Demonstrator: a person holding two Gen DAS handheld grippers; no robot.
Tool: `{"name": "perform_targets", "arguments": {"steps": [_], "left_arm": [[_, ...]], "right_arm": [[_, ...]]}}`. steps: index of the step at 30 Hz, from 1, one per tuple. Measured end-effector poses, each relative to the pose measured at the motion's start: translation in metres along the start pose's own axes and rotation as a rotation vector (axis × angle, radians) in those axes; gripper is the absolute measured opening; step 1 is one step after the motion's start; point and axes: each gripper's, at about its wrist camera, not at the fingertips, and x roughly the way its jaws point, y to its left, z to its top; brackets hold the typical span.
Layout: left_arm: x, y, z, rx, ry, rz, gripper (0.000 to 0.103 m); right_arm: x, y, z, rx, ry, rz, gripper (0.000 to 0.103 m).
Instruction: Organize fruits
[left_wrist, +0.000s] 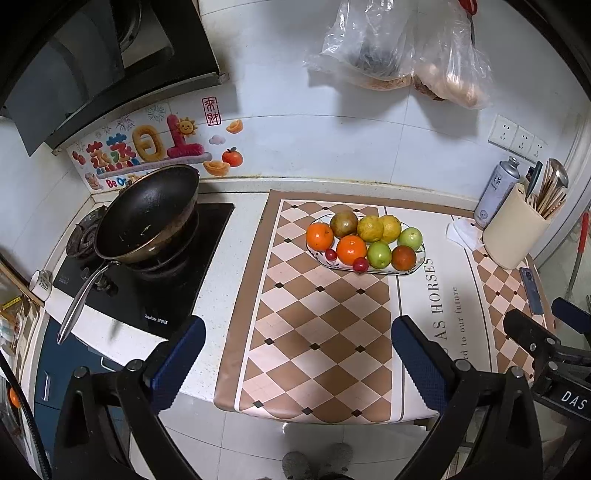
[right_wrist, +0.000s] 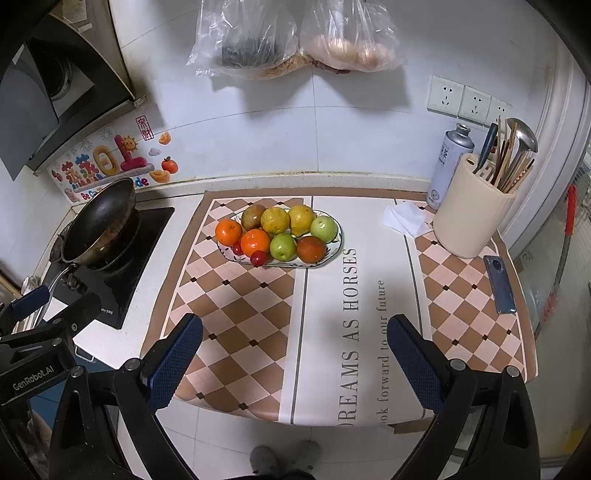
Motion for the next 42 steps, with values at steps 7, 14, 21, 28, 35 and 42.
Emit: {"name": "perform_targets", "arguments": {"steps": [7,14,21,28,35,42], "left_arm": [[0.0003,0.0002,-0.0004,0.000,0.002,-0.005,0.103],[-0.0002,0.0009,0.0011,0.005,0.004,-0.011,0.103],[0.0003,0.0006,0.0011,0.005,0.003,-0.014,0.103],[0.0022,0.0010,0.0014,0.006,0.010,-0.021,0.103],[0.0035,0.0008,0.0011,0.011,0.010,-0.021,0.103],[0.0055,0.0015,0.0036,0.031,0.002,-0.022,0.103]], "right_arm": [[-0.0022,0.0020,0.0037,-0.004,-0.007,-0.003,0.102],[-0.0037,0.0037,0.0048,-0.005,-0.008,-0.002,0.102],[-0.0046,0.0045,0.0050,-0.005,-0.006,-0.004,0.102],[-0.0014,0.0043,0.0044,-0.002,0.004,-0.005,0.102],[0.0023,0.0032,0.0023,0.000,0.015,-0.011,0.102],[0.0031,0.0034,0.0024,0.003,0.017,-0.015,0.102]]}}
